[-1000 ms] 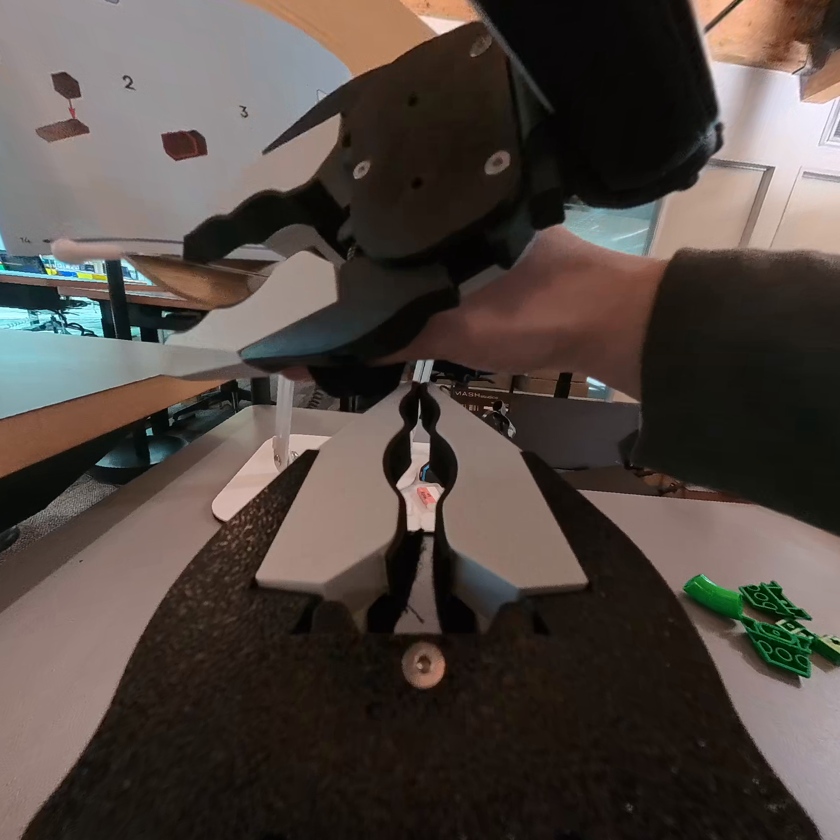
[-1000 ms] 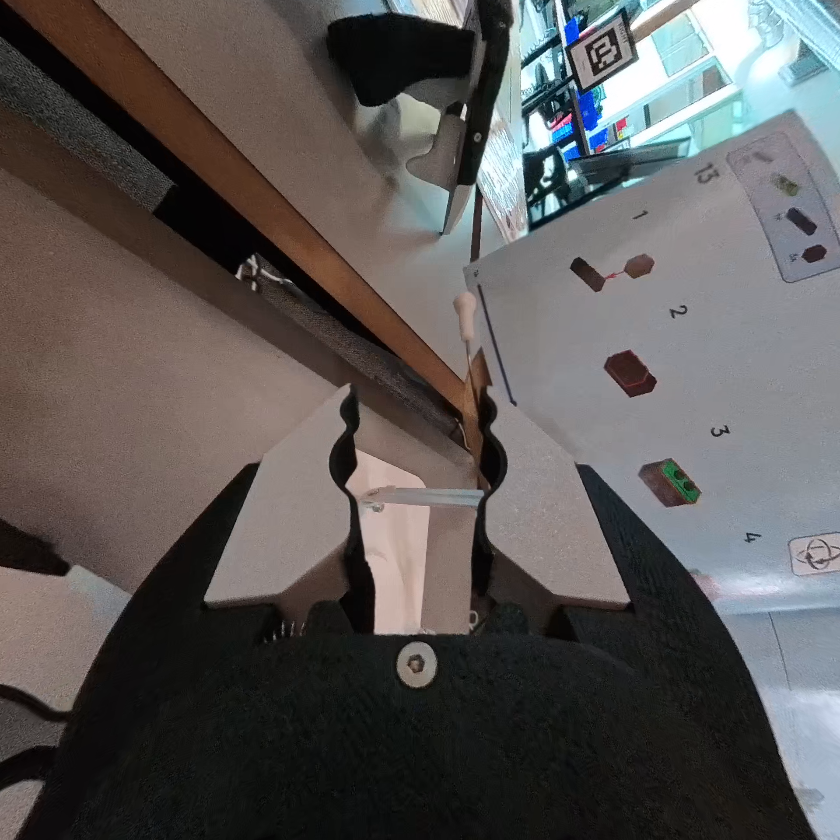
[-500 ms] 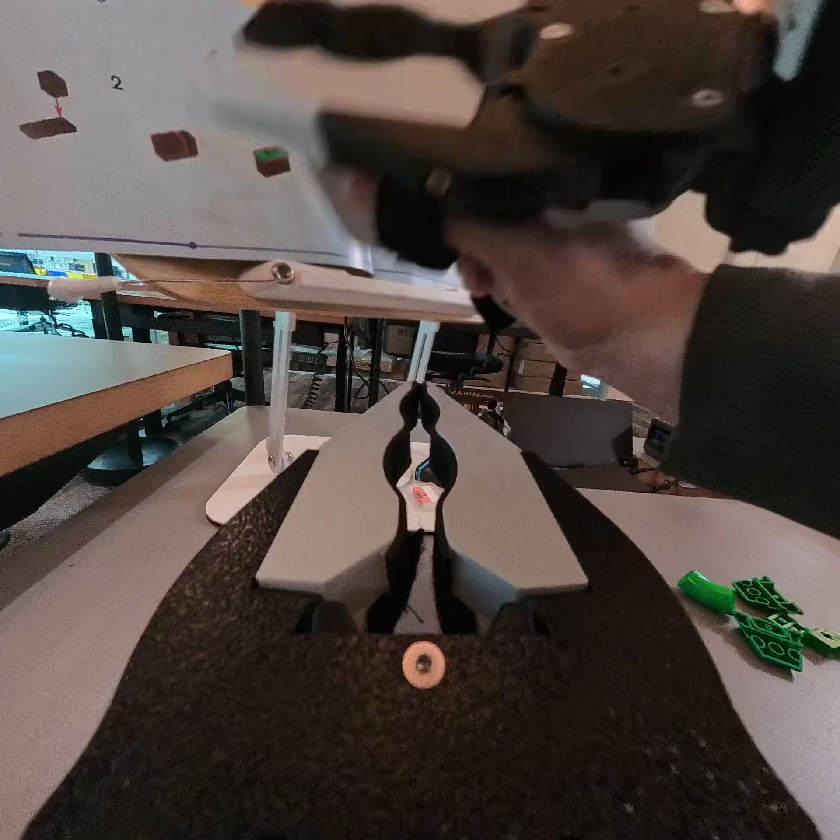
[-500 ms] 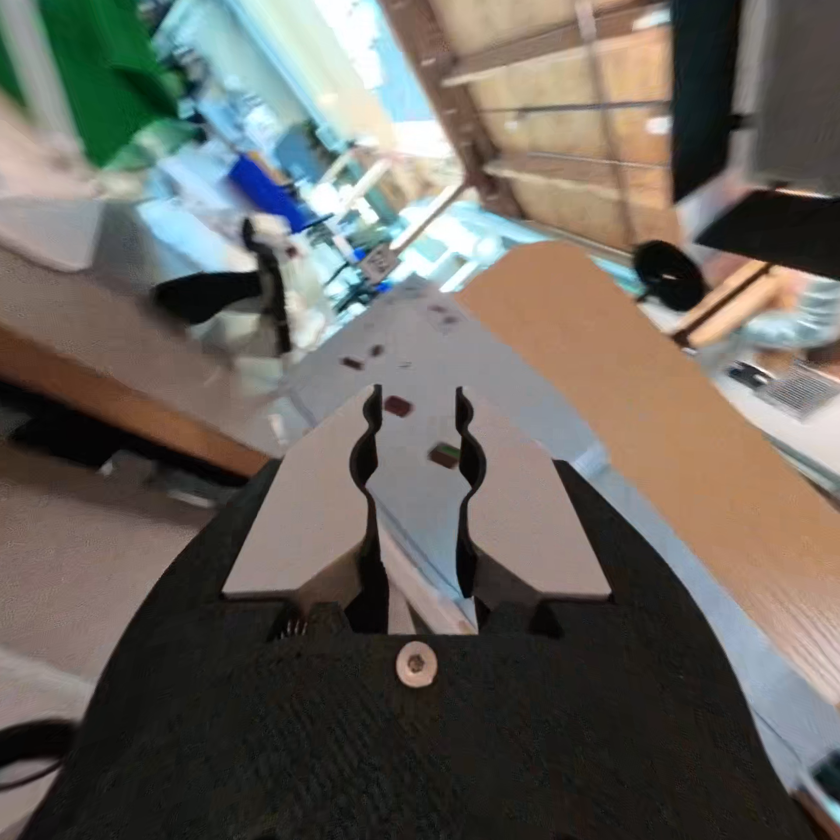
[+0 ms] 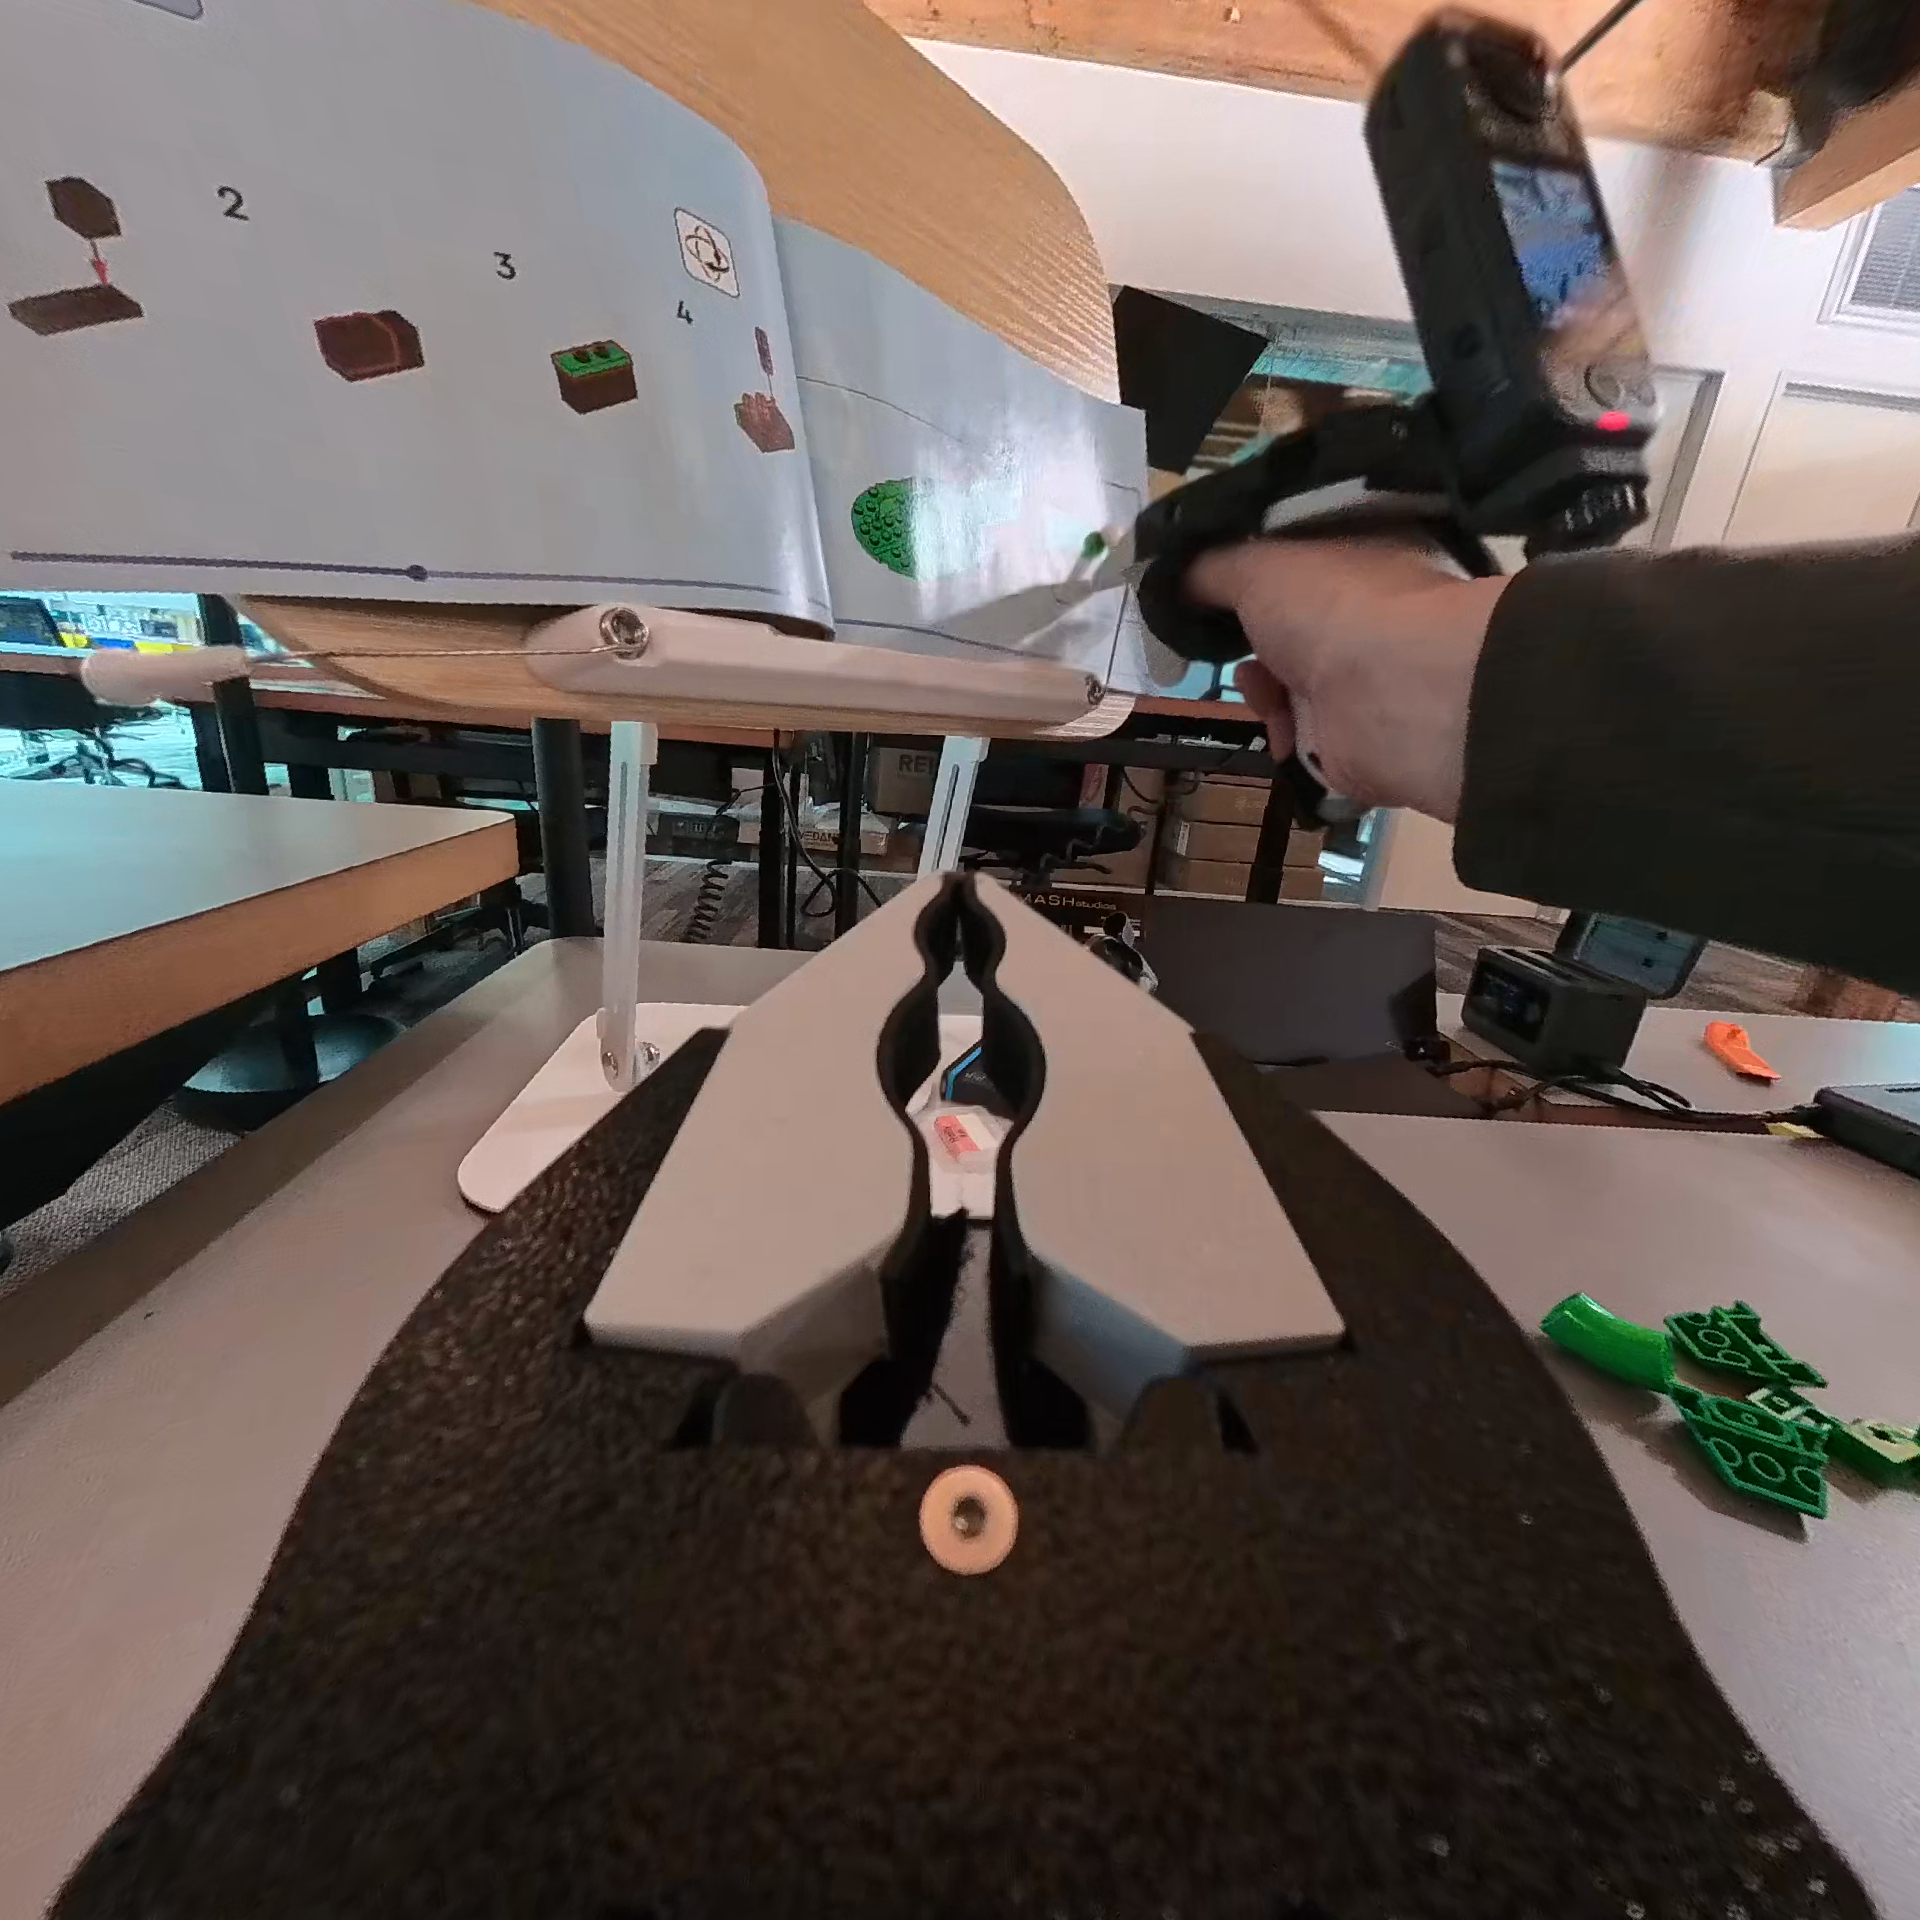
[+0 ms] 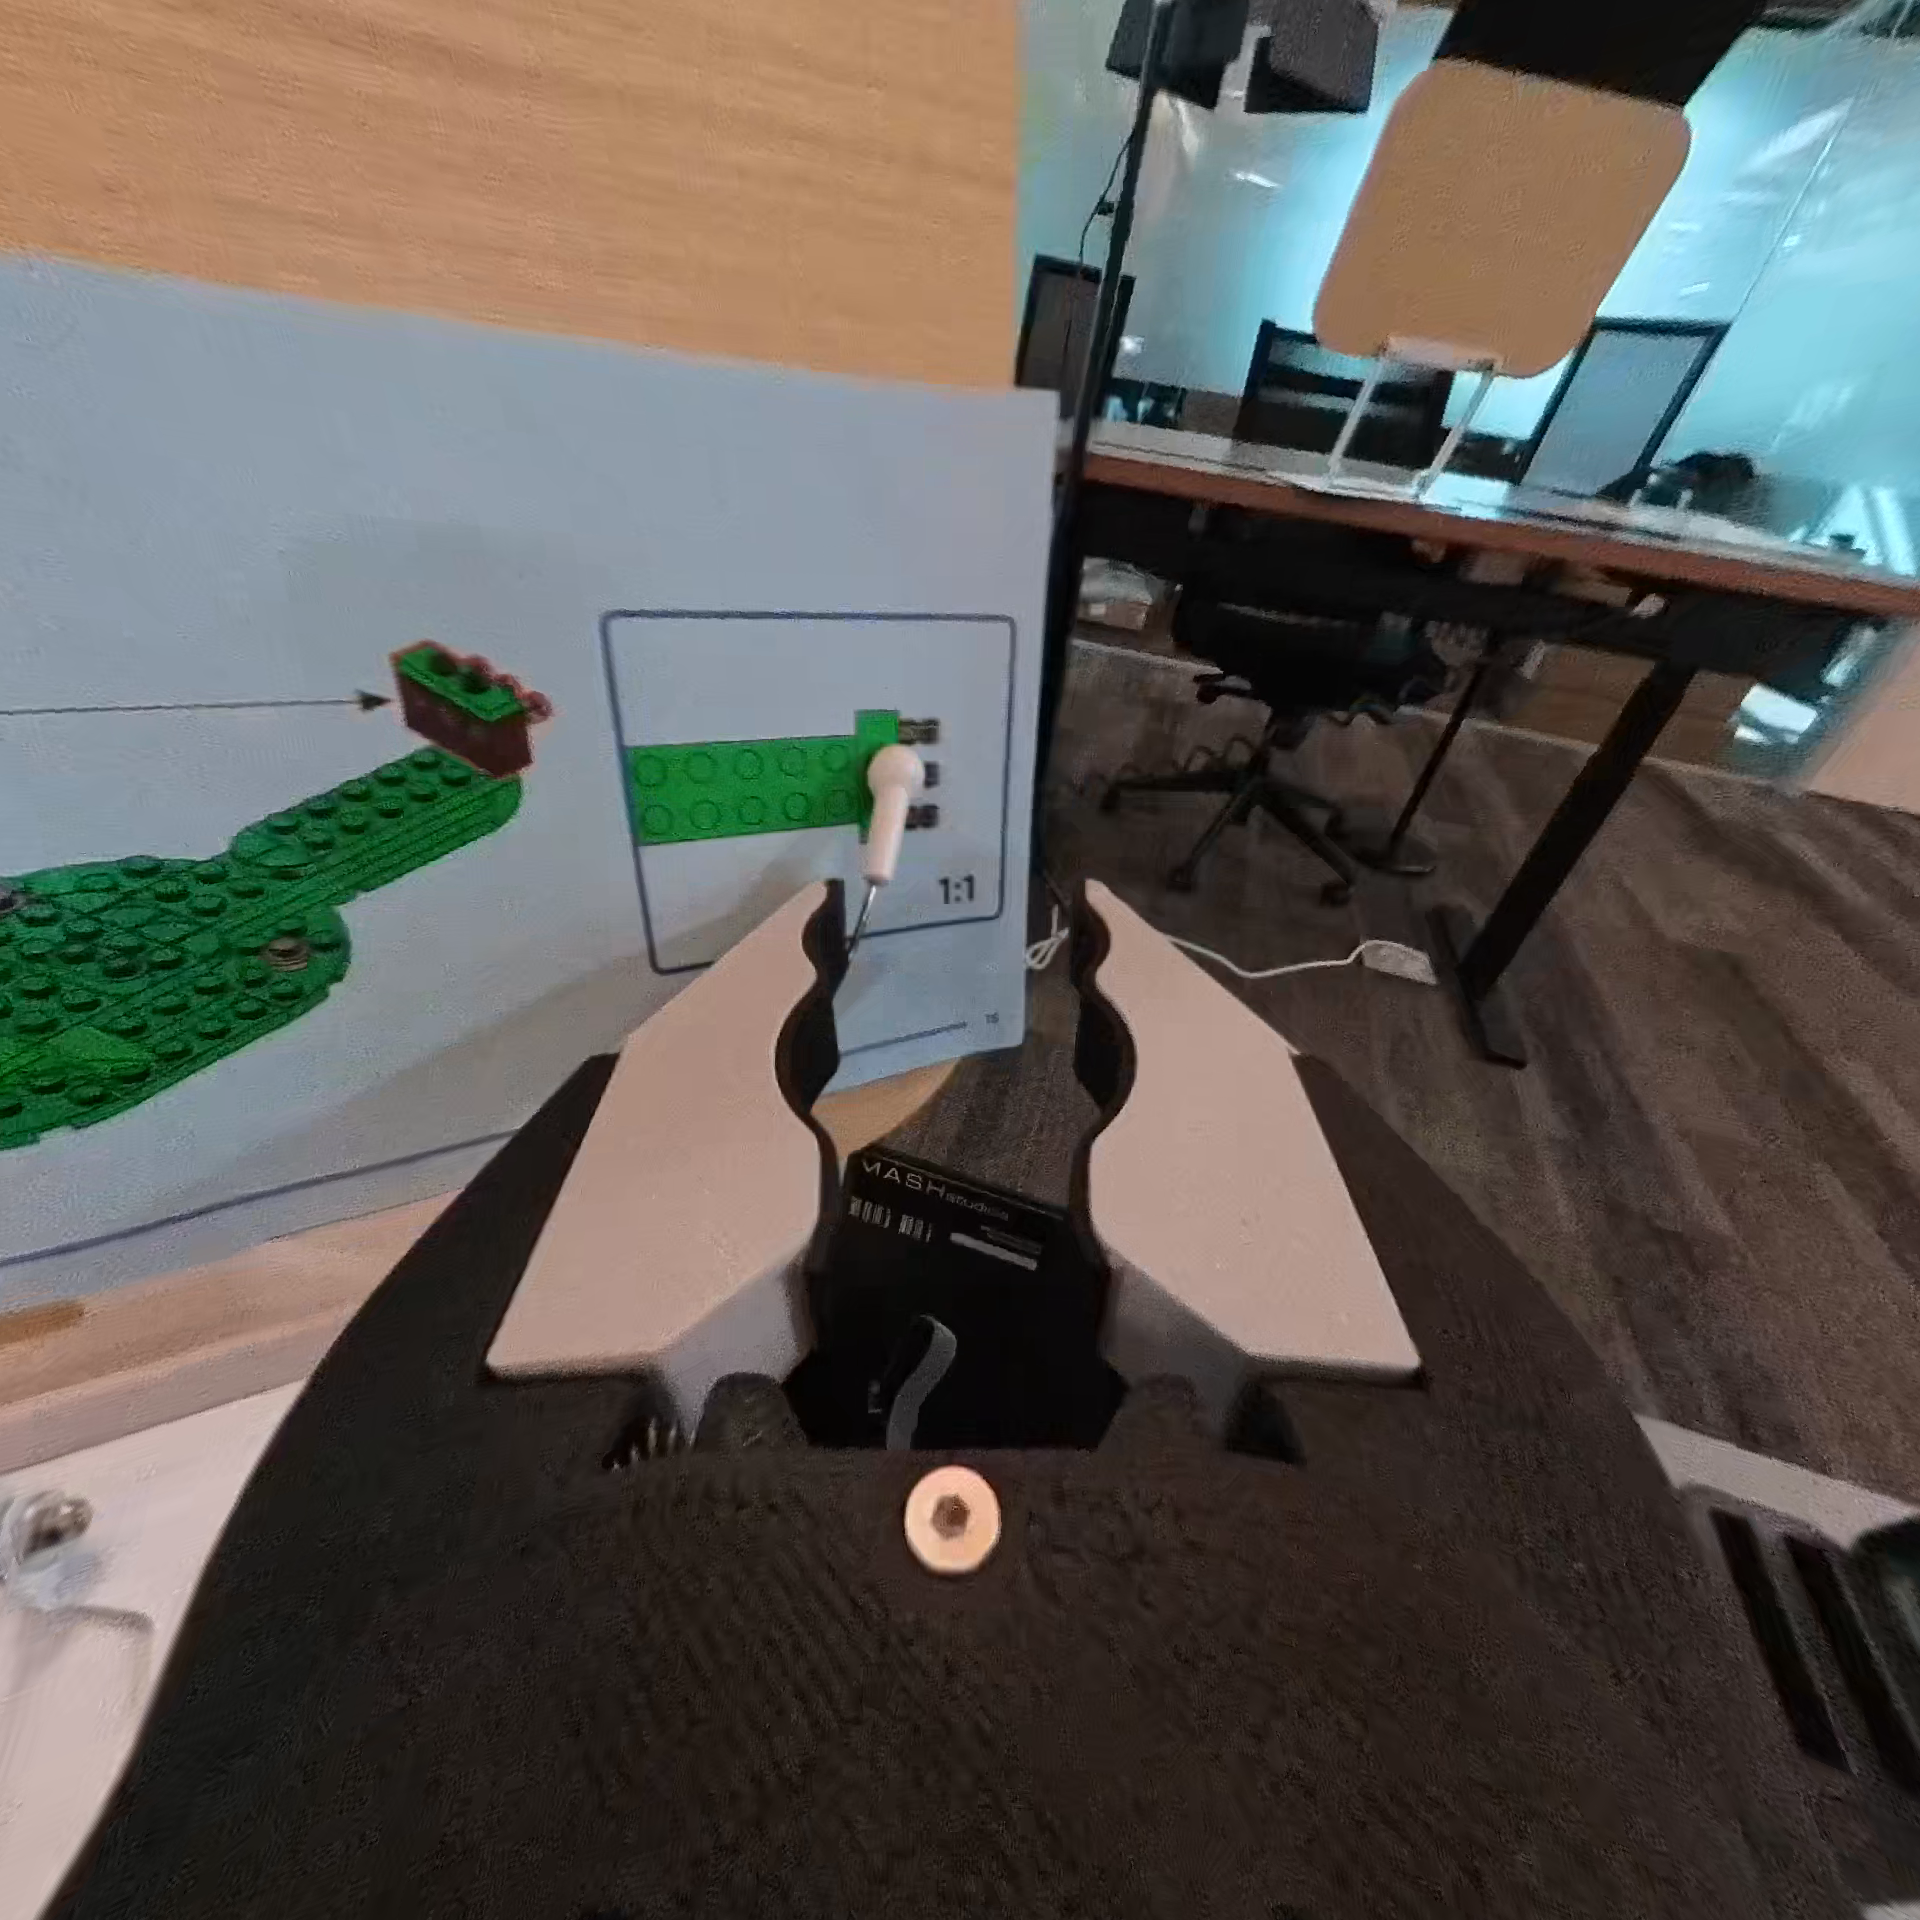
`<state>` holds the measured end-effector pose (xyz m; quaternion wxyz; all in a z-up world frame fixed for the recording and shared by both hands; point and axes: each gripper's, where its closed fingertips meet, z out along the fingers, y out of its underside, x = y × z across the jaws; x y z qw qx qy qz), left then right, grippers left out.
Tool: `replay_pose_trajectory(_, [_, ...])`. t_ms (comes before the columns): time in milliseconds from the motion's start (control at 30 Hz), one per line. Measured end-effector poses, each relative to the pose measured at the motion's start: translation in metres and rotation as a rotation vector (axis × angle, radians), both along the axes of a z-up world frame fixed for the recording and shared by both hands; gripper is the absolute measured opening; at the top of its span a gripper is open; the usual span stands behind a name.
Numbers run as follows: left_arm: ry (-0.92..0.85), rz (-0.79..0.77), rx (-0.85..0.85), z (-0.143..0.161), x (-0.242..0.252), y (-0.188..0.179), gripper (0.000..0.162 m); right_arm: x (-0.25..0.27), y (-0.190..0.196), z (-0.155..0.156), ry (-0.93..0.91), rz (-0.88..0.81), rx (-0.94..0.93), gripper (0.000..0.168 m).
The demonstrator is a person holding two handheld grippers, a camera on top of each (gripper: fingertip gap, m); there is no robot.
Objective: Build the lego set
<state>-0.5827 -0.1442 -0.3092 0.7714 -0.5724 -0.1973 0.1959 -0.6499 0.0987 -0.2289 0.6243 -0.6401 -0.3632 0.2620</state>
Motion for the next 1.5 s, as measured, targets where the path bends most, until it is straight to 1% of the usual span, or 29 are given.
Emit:
replay_pose_trajectory(100, [-0.007,-0.004,0.006,0.0,-0.001,0.0,0.0,0.003,0.01,-0.008,0.036,0.005,-0.1,0.043])
replay_pose_trajectory(200, [0.003,-0.008,0.001,0.0,0.001,0.001,0.0,0.008,0.02,-0.019,0.048,-0.014,-0.16,0.043])
replay_pose_trajectory(433, [0.013,-0.011,-0.008,0.0,0.003,0.002,0.0,0.016,0.029,-0.043,0.087,-0.021,-0.293,0.04])
replay_pose_trajectory(533, [0.012,-0.011,-0.008,0.0,0.003,0.002,0.0,0.017,0.031,-0.062,0.041,-0.025,-0.375,0.042])
replay_pose_trajectory(567, [0.012,-0.011,-0.007,0.0,0.002,0.002,0.0,0.017,0.034,-0.065,0.072,-0.024,-0.412,0.045])
replay_pose_trajectory(600, [0.011,-0.011,-0.007,0.0,0.002,0.002,0.0,0.017,0.035,-0.058,0.168,0.0,-0.445,0.048])
replay_pose_trajectory(633, [0.009,-0.011,-0.005,0.0,0.002,0.002,0.0,0.02,0.035,-0.043,0.309,0.041,-0.464,0.047])
replay_pose_trajectory(700, [0.004,-0.011,-0.002,0.0,0.001,0.002,0.0,0.033,0.035,-0.009,0.581,0.136,-0.443,0.046])
replay_pose_trajectory(733, [0.003,-0.011,-0.001,0.0,0.001,0.002,0.0,0.036,0.035,-0.002,0.627,0.175,-0.433,0.043])
replay_pose_trajectory(833, [0.004,-0.014,-0.001,0.0,0.002,0.002,0.0,0.025,0.026,-0.002,0.571,0.313,-0.408,0.044])
replay_pose_trajectory(900, [0.003,-0.015,-0.001,0.0,0.002,0.002,0.0,0.02,0.02,-0.006,0.521,0.363,-0.373,0.046])
replay_pose_trajectory(1033, [0.003,-0.017,-0.003,0.0,0.002,0.003,0.0,0.006,0.009,-0.016,0.387,0.416,-0.286,0.04])
replay_pose_trajectory(1100, [0.003,-0.017,-0.003,0.0,0.002,0.003,0.0,0.001,0.005,-0.019,0.334,0.425,-0.242,0.037])
replay_pose_trajectory(1167, [0.004,-0.018,-0.004,0.0,0.002,0.003,0.0,-0.002,0.004,-0.02,0.321,0.424,-0.231,0.035])
replay_pose_trajectory(1267, [0.005,-0.018,-0.005,0.0,0.002,0.003,0.0,-0.002,0.01,-0.019,0.323,0.372,-0.227,0.036])
replay_pose_trajectory(1333, [0.004,-0.018,-0.005,0.0,0.002,0.003,0.0,-0.003,0.011,-0.02,0.307,0.361,-0.198,0.037])
replay_pose_trajectory(1433, [0.004,-0.019,-0.007,0.0,0.002,0.003,0.0,-0.003,0.011,-0.019,0.332,0.373,-0.226,0.037])
replay_pose_trajectory(1500, [0.005,-0.019,-0.007,0.0,0.002,0.003,0.0,0.0,0.013,-0.02,0.326,0.358,-0.211,0.029])
